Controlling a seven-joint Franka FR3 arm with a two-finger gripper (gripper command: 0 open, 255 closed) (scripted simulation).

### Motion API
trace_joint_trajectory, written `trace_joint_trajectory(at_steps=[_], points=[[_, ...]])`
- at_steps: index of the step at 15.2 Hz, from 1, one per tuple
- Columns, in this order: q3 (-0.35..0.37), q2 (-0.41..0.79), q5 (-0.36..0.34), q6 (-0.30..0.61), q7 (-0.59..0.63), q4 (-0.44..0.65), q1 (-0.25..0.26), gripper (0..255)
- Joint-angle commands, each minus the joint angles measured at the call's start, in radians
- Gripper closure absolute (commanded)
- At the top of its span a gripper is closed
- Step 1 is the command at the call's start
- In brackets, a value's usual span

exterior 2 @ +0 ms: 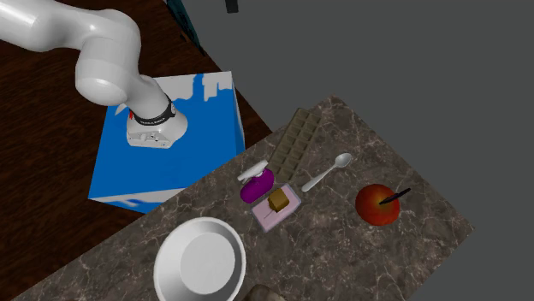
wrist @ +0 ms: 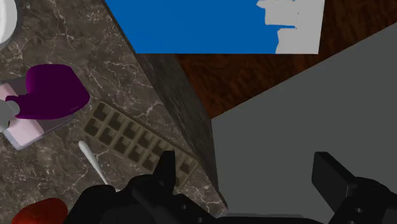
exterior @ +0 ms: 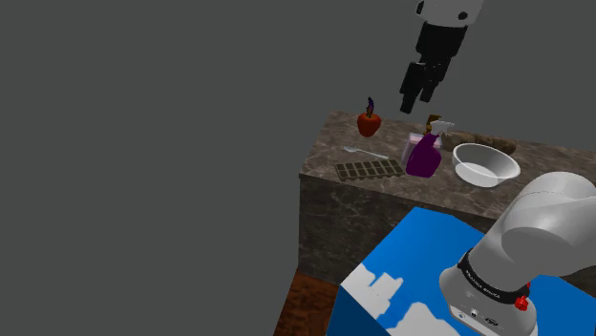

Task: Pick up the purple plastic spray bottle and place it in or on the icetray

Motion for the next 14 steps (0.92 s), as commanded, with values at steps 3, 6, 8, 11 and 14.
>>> trace_joint_trajectory(at_steps=[3,6,8,11,14], points=[[-0.044,-0.002,-0.033,0.013,-0.066,-0.028,-0.007,0],[-0.110,0.005,-0.085,0.037,-0.165,-0.061,-0.018,0],[-0.155,0.018,-0.120,0.056,-0.230,-0.076,-0.026,0],[-0.223,0.049,-0.172,0.089,-0.328,-0.090,-0.039,0],[-0.292,0.094,-0.222,0.127,-0.424,-0.091,-0.049,0]])
